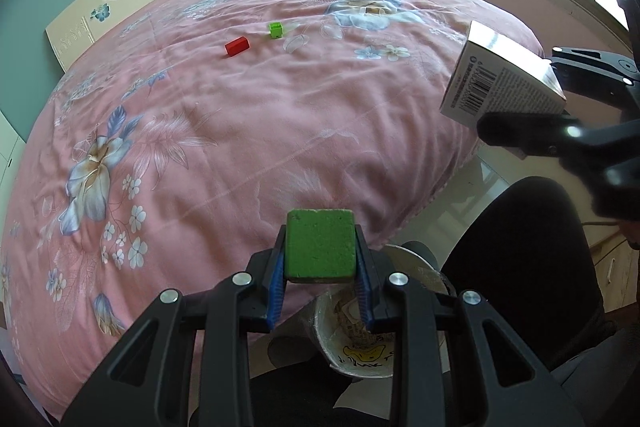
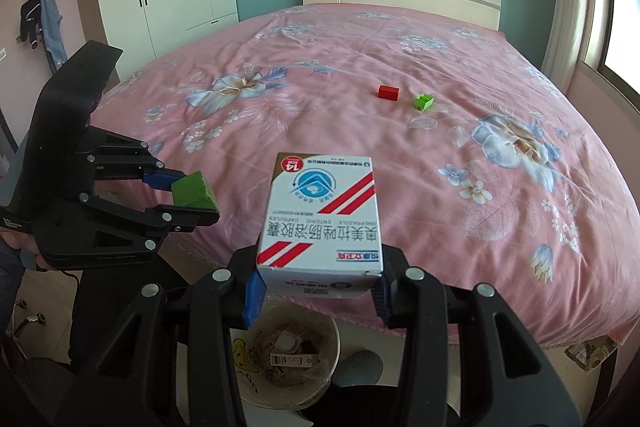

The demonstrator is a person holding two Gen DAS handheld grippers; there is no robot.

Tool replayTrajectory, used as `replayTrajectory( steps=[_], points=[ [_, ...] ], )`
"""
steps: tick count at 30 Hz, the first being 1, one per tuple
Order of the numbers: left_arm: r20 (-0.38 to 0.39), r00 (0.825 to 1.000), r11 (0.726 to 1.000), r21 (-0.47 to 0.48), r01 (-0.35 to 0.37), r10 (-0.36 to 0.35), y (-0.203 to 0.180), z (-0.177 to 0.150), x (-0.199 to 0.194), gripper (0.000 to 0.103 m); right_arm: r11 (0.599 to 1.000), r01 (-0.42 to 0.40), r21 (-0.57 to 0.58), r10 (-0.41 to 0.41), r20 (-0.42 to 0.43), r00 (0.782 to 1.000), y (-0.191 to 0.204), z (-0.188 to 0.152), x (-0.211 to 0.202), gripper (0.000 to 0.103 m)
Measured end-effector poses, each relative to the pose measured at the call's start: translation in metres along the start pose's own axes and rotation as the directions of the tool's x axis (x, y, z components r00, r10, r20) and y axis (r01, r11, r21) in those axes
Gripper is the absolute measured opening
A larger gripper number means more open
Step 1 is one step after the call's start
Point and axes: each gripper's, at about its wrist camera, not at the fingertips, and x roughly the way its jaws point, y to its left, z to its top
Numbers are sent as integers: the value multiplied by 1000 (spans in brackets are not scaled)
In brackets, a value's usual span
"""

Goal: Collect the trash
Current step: 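Carry the green cube and medicine box over the trash bin and lower them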

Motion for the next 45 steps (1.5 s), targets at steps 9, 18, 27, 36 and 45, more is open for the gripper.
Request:
replayTrajectory(
  steps=[9,18,27,36,45],
  points=[
    [-101,995,1000,-20,16,-18,-31,-62,36,32,998,-54,-37,49,-117,992,38,-61,26,44],
    [-207,975,992,-112,54,-77,-38,-112,79,32,996,-92,-13,86,-236,968,50,-108,63,44],
    [-276,953,980,-183,77,-127,-42,-132,115,32,992,-125,-11,114,-330,937,59,-137,97,44],
    [-329,931,970,-229,82,-157,-39,-147,143,32,991,-135,-1,125,-387,914,61,-148,123,44],
    [-378,906,962,-255,97,-192,-35,-157,172,32,991,-131,2,118,-438,891,58,-155,148,44]
  ],
)
